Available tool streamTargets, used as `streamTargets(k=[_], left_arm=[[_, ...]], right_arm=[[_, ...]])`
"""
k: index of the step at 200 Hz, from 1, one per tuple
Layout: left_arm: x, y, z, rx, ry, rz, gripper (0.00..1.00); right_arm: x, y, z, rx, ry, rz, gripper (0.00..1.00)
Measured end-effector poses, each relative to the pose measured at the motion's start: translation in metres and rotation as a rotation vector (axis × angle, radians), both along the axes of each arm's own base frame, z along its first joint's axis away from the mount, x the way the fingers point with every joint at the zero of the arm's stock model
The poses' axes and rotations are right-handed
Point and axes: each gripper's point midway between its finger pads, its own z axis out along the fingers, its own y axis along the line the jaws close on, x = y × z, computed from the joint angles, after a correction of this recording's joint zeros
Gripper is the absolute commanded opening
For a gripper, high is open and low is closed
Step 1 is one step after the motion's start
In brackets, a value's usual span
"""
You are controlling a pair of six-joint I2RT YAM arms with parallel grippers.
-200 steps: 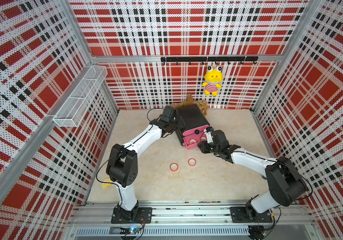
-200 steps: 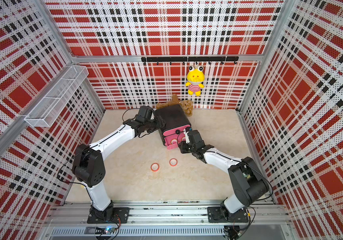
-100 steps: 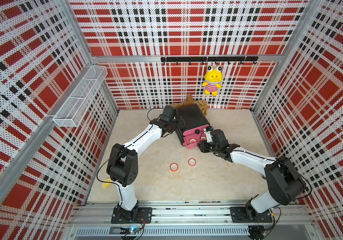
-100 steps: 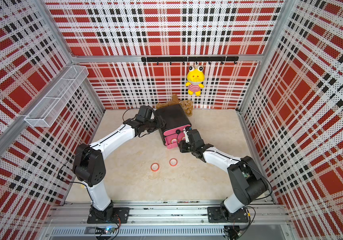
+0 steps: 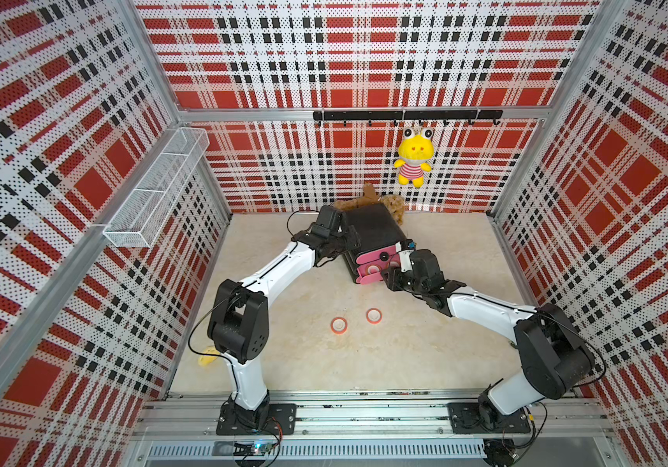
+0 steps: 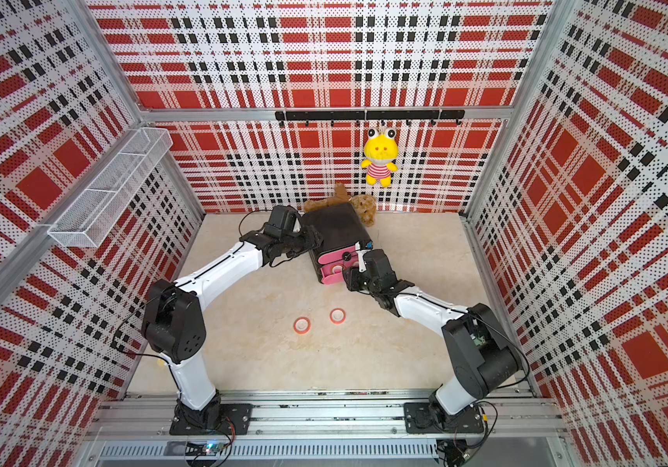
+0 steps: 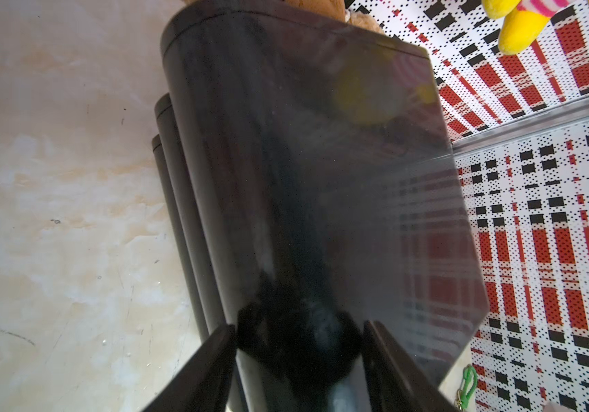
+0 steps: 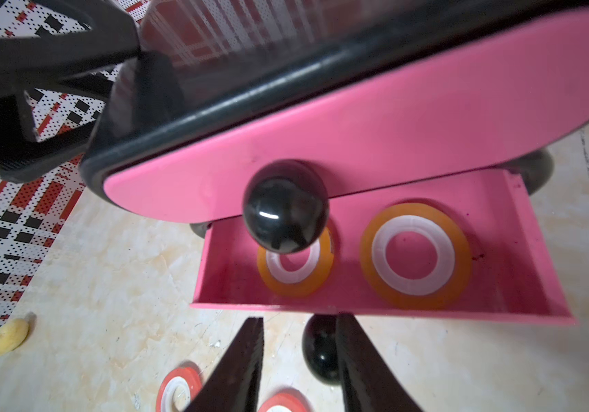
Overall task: Place the transparent tape into the drawer according to color
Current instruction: Close the drawer of the storage box.
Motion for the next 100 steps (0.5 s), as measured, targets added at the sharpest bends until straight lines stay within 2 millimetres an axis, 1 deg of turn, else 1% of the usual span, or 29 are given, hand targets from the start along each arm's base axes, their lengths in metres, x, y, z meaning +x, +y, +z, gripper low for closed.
streamTargets(k=[34,56,76,90,100], left_arm=[[0.000,0.000,0.000,0.000,0.000,0.000,0.63],[0.000,0.000,0.000,0.000,0.000,-0.001,0.63],[0.000,0.000,0.000,-0.001,0.000,-0.002,0.63],[0.000,0.000,0.000,-0.001,0.000,-0.002,0.63],[0.000,0.001,0.000,-0.001,0.000,-0.002,0.63]], right_arm=[[0.002,0.000,0.001,0.000,-0.010,-0.002,0.40],[-0.006,-0.005,0.004,-0.012,-0.020,-0.005,0.45],[-0.017,-0.013,0.015,-0.023,-0.046,-0.010,0.46],[-0.020,-0.017,0.026,-0.027,-0.069,-0.017,0.44],[-0.020,-0.018,0.029,-0.034,-0.079,-0.018,0.42]])
